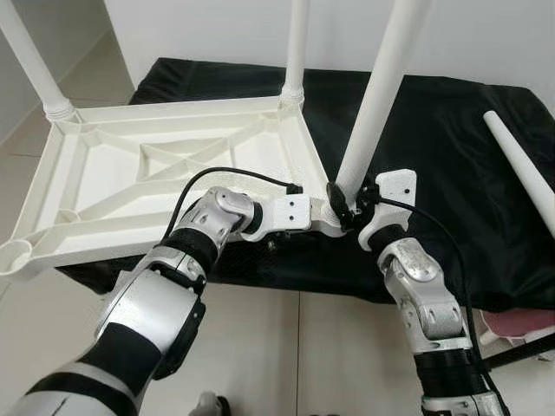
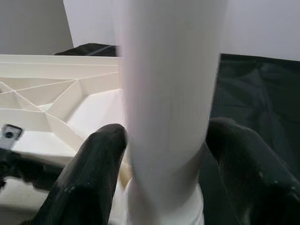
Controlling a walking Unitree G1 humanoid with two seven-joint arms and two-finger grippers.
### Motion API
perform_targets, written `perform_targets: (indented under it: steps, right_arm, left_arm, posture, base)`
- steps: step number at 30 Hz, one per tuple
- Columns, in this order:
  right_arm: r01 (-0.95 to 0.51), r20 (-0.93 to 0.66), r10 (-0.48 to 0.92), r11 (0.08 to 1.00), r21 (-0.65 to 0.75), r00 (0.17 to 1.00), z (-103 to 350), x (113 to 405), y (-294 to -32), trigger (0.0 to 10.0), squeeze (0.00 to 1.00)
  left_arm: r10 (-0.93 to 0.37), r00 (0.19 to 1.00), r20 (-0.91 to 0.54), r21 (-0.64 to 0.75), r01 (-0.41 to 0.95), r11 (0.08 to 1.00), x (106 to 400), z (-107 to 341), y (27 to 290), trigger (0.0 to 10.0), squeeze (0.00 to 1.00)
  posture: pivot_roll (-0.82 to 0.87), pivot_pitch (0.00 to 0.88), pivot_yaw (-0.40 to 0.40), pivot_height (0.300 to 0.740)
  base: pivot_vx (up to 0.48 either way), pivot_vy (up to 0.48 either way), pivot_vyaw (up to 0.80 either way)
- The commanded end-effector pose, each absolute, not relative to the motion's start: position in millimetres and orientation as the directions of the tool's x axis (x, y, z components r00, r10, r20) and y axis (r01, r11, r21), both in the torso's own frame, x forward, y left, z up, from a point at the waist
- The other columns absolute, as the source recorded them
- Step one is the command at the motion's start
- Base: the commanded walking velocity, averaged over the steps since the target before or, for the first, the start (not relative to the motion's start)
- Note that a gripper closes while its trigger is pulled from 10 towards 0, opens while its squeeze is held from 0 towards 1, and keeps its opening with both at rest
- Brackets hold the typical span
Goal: Building children table
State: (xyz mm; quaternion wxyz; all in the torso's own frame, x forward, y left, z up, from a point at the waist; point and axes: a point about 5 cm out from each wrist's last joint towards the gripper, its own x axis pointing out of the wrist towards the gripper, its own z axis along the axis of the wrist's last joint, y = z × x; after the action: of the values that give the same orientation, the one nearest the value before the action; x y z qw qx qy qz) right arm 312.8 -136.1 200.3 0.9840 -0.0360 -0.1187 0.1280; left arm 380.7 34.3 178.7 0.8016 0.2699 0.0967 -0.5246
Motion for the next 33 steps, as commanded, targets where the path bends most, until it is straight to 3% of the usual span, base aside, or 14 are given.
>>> perform_targets:
  steps: [1, 8, 14, 22, 33]
  right_arm:
    - [-0.246, 0.216, 0.262, 0.964, -0.096, 0.941, 198, 310, -137, 10.0, 0.0]
    - [-0.242, 0.215, 0.258, 0.965, -0.098, 0.942, 198, 309, -138, 10.0, 0.0]
    - [-0.271, 0.207, 0.29, 0.956, -0.114, 0.935, 199, 305, -137, 10.0, 0.0]
    - [-0.304, 0.198, 0.328, 0.942, -0.142, 0.924, 201, 300, -139, 10.0, 0.0]
    - [-0.376, 0.181, 0.412, 0.904, -0.205, 0.893, 209, 295, -136, 10.0, 0.0]
  left_arm:
    - [-0.745, 0.514, -0.425, 0.361, 0.851, 0.381, 386, 179, 36, 0.0, 0.0]
    - [-0.757, 0.482, -0.442, 0.363, 0.867, 0.34, 384, 178, 35, 0.0, 0.0]
    - [-0.784, 0.373, -0.497, 0.368, 0.908, 0.199, 379, 173, 49, 0.0, 0.0]
    - [-0.788, 0.286, -0.545, 0.392, 0.918, 0.062, 373, 168, 66, 0.0, 0.0]
    - [-0.812, 0.145, -0.566, 0.433, 0.89, -0.143, 357, 162, 58, 0.0, 0.0]
  posture:
    - [-0.04, 0.143, 0.014, 0.74]
    - [-0.05, 0.142, 0.02, 0.74]
    - [-0.04, 0.149, 0.013, 0.74]
    - [-0.03, 0.151, 0.0, 0.74]
    - [-0.04, 0.152, -0.004, 0.74]
  base:
    - [0.0, 0.0, 0.0]
    - [0.0, 0.0, 0.0]
    - [0.0, 0.0, 0.0]
    - [0.0, 0.0, 0.0]
    - [0.0, 0.0, 0.0]
